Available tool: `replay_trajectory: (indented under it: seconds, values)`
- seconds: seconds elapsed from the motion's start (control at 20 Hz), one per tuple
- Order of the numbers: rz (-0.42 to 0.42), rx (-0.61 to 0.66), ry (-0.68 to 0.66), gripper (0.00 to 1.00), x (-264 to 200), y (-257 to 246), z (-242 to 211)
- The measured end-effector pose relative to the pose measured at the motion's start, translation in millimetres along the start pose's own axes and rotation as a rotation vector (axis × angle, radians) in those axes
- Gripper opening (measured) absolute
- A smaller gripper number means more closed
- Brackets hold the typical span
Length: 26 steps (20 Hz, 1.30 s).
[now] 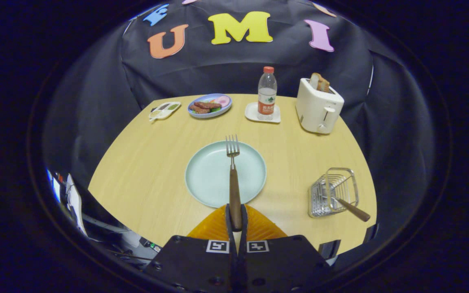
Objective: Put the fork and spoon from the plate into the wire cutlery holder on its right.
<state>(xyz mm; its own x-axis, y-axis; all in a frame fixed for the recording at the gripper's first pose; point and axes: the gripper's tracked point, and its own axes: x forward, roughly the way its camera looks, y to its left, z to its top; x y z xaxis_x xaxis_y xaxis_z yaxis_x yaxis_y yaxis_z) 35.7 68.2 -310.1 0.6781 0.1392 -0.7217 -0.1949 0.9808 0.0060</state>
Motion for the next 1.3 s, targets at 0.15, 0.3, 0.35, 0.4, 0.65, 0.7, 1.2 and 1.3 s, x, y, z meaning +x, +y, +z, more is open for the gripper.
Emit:
replay_trajectory:
  seconds: [0.15, 0.3, 0.35, 0.4, 0.65, 0.7, 1.2, 1.3]
  values:
    - [-0.002, 0.033, 0.014, 0.01, -20.9, -33.0, 5.0]
    - [-0.008, 0.061, 0.034, 0.01, -44.4, -66.7, 7.7]
    - [-0.018, 0.073, 0.041, 0.01, -51.7, -79.0, 8.4]
    - [-0.027, 0.09, 0.052, 0.01, -59.2, -91.9, 8.6]
    - [-0.084, 0.158, 0.149, 0.01, -77.2, -147.0, -8.9]
    - [-0.09, 0.175, 0.17, 0.01, -77.5, -155.1, -12.7]
    - [-0.055, 0.204, 0.399, 0.01, -86.3, -193.7, -39.1]
    - [-0.031, 0.238, 0.458, 0.01, -87.6, -192.0, -41.6]
